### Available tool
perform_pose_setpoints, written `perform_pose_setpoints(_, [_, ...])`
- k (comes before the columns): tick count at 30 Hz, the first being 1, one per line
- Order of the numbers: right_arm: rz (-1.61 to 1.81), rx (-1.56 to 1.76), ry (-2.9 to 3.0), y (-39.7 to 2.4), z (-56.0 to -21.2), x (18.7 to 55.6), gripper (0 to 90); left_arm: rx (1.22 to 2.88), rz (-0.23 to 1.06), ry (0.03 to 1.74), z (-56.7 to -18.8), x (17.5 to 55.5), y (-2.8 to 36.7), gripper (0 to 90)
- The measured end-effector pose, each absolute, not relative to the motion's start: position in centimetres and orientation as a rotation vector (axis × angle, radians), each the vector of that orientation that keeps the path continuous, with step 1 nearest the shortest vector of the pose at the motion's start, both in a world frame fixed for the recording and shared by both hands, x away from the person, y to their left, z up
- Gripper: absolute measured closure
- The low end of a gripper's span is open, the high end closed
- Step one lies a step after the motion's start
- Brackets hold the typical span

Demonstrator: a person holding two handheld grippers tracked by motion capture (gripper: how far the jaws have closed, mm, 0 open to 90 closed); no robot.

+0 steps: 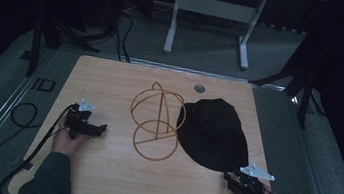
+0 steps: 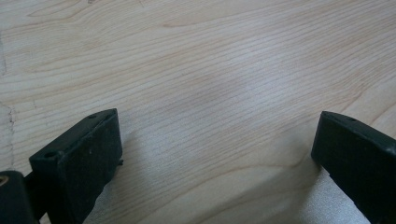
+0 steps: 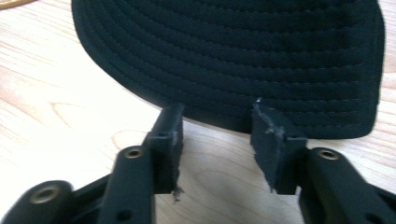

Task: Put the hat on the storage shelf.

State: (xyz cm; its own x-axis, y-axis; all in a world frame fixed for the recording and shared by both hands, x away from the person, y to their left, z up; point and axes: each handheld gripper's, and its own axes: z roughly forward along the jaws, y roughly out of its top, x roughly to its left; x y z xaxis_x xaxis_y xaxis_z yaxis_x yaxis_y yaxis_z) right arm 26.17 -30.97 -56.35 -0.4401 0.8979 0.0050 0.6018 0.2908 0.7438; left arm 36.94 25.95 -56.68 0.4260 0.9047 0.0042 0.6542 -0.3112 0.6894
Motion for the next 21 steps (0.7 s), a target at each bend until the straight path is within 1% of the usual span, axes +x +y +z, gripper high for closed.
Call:
perform_pose_setpoints(8, [0.94,1.356,2.155,-30.9,-56.2,26.3,57.2,2.068,0.534,1.31,-56.7,37.0,25.9,2.0])
perform_pose_setpoints(15, [0.951,1.395,2.182,-31.3,-55.8,26.3,61.9,2.068,0.534,1.31,-56.7,37.0,25.9,2.0])
perform_pose_setpoints(21, [0.935,1.361,2.222,-31.5,-54.8,26.2,66.0,2.068,0.534,1.309,-56.7,37.0,25.9,2.0])
